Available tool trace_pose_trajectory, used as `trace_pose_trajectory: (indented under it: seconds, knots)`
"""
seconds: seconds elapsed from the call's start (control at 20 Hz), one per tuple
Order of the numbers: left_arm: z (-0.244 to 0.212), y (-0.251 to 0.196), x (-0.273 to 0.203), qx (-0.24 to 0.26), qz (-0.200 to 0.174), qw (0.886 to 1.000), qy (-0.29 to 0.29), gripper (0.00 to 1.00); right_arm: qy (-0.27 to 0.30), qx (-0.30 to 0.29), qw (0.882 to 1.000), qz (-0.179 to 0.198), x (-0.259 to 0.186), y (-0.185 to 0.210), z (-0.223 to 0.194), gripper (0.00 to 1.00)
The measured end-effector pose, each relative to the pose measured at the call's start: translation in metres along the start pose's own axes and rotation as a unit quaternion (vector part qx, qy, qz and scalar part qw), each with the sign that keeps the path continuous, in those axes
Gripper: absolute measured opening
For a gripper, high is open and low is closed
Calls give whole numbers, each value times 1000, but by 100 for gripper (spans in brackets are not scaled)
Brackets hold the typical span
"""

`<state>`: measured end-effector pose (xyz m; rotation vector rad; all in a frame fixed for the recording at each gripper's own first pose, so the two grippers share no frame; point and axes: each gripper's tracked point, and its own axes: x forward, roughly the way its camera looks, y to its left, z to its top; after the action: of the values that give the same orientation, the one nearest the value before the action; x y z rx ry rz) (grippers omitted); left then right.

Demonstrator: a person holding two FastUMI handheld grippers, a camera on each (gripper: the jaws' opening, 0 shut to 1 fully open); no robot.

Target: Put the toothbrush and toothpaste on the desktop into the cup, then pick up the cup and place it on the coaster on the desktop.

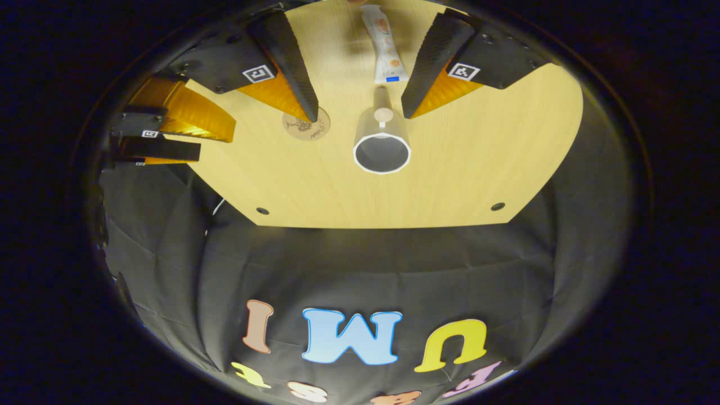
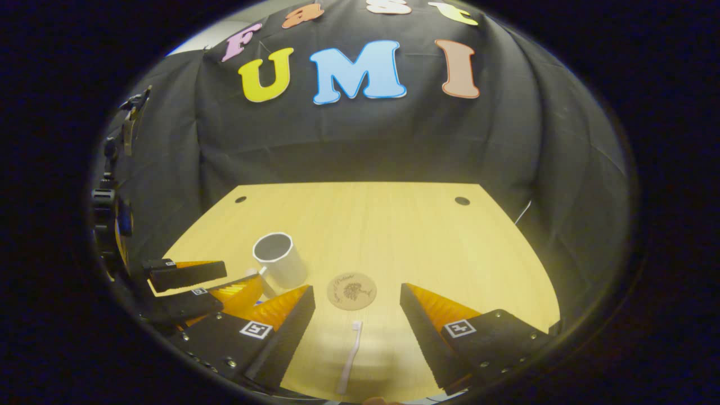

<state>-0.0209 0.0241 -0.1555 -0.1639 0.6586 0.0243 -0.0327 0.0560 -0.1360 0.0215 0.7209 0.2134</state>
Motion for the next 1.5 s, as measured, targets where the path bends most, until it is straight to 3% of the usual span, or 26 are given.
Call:
trace_pose_trajectory:
  seconds: [0.3, 0.35, 0.45, 0.9, 1.15, 1.2, 1.3, 1.5]
  knots:
    - [-40, 10, 7, -19, 7, 996, 87, 94, 94, 33, 995, 17, 5, 12, -37, 95]
    - [-46, 12, 9, -20, 10, 995, 100, 98, 111, 36, 993, 17, 8, 13, -45, 96]
    - [-61, 15, 12, -28, 12, 991, 130, 94, 144, 40, 989, 17, 9, 15, -55, 96]
    - [-127, 29, 18, -47, 26, 961, 271, 98, 272, 28, 962, 10, 22, 22, -109, 96]
    - [-148, 34, 17, -50, 28, 946, 319, 100, 318, 29, 948, 14, 24, 27, -130, 95]
    - [-152, 34, 18, -51, 27, 944, 326, 95, 327, 30, 944, 16, 24, 29, -133, 96]
    - [-158, 33, 18, -53, 26, 938, 341, 96, 342, 36, 939, 21, 23, 33, -140, 96]
    - [-159, 33, 20, -31, 24, 937, 348, 95, 353, 28, 935, 12, 26, 29, -146, 91]
